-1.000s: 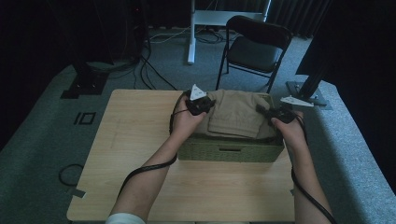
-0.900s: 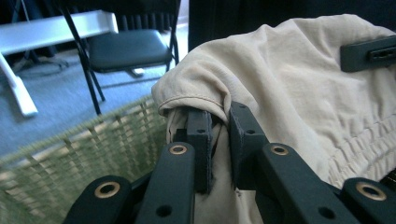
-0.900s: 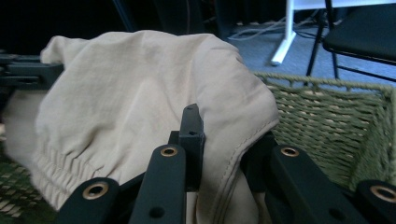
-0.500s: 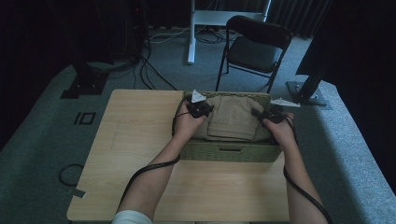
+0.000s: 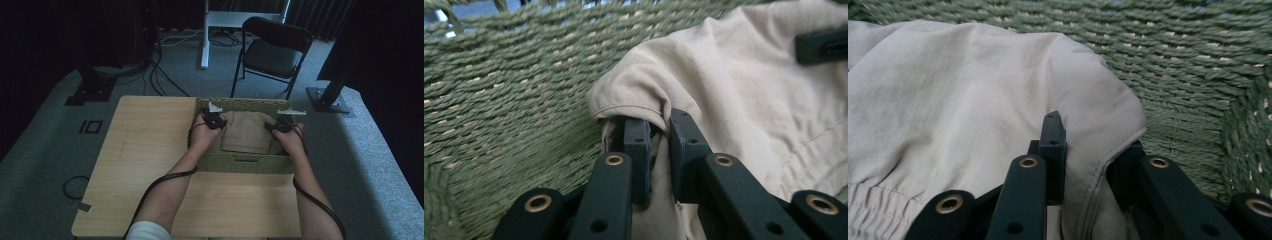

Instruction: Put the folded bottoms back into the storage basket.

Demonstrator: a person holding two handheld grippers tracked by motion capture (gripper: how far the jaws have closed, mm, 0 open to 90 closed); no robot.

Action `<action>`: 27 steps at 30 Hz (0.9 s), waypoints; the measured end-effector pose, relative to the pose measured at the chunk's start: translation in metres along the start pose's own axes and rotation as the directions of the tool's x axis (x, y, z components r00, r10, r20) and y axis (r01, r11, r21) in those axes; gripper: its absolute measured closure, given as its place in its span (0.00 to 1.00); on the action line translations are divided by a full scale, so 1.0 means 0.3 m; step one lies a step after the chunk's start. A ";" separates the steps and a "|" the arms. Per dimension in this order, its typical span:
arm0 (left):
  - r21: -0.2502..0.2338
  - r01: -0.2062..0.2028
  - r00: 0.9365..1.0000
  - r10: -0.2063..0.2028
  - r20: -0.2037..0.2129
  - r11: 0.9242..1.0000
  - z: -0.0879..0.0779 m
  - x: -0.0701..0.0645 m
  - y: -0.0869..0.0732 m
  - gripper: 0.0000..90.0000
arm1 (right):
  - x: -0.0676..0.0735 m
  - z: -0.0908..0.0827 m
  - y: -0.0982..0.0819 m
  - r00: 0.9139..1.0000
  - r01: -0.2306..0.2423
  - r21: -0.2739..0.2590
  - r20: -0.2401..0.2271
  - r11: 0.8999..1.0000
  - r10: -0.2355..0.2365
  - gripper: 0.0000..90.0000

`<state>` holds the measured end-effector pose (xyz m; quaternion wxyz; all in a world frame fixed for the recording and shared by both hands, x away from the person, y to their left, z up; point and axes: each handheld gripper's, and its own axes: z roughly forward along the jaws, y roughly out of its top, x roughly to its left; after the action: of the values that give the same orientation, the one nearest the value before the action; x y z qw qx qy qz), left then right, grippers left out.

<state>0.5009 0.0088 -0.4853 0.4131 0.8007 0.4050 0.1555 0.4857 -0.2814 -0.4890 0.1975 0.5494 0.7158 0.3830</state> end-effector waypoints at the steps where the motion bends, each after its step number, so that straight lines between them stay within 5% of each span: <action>1: 0.008 0.006 1.000 -0.006 -0.006 1.000 0.006 0.003 0.000 0.90 | 0.000 0.008 0.002 1.000 -0.001 0.015 0.007 1.000 0.001 0.82; 8: 0.053 0.030 1.000 -0.029 -0.010 0.998 0.027 0.015 -0.004 0.88 | 0.003 0.054 0.000 0.999 -0.001 0.058 0.042 0.998 -0.002 0.77; 12: 0.094 0.008 1.000 -0.005 -0.030 0.996 0.040 0.019 -0.005 0.71 | -0.006 0.060 -0.002 0.998 0.000 0.046 0.071 0.999 -0.003 0.65; 20: 0.058 -0.002 1.000 0.004 -0.026 0.998 0.027 0.012 0.004 0.33 | 0.009 0.054 0.015 0.998 0.046 0.025 0.051 0.999 -0.047 0.33; 23: 0.036 -0.003 0.997 0.005 -0.079 0.999 0.008 0.001 0.022 0.31 | 0.015 0.039 0.030 0.998 0.046 0.001 0.034 0.999 -0.046 0.27; 27: 0.010 0.034 0.998 -0.033 -0.049 0.999 -0.029 -0.014 0.045 0.30 | 0.032 0.006 0.060 0.997 0.080 -0.029 0.022 0.996 -0.079 0.21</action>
<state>0.5003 0.0057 -0.4689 0.4015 0.7920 0.4291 0.1658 0.4953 -0.2699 -0.4752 0.2283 0.5215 0.7291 0.3799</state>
